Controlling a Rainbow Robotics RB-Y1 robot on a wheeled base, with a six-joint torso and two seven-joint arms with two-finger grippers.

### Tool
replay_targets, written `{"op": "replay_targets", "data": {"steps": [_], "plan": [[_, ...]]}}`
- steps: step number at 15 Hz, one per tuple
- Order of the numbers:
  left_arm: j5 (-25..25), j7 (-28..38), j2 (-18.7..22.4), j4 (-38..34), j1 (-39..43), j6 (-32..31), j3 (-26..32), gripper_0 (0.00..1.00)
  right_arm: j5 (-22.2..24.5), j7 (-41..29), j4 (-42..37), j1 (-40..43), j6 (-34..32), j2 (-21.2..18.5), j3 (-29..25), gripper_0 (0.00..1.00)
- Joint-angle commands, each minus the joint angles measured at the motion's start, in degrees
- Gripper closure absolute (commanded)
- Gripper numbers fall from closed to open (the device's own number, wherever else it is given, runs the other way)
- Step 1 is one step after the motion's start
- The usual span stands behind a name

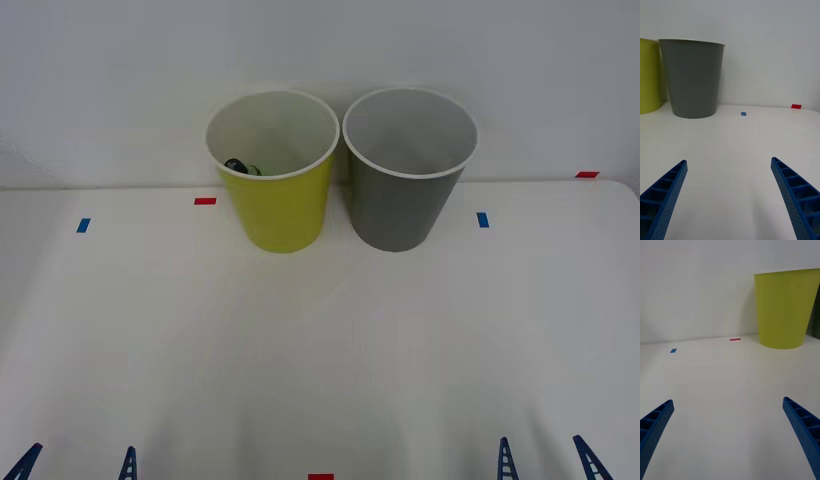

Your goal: Put cans in the gray bin and PET bottles in the light green bin.

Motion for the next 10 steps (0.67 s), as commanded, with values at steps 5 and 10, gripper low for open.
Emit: {"op": "replay_targets", "data": {"steps": [5,10], "plan": [[-1.4,2.3,0.7,0.4,0.2,-0.3,0.0,0.0,0.0,0.0,0.0,0.0,0.0,0.0,0.0,0.23],[-1.4,2.2,0.7,0.4,0.2,-0.3,0.0,0.0,0.0,0.0,0.0,0.0,0.0,0.0,0.0,0.23]]}}
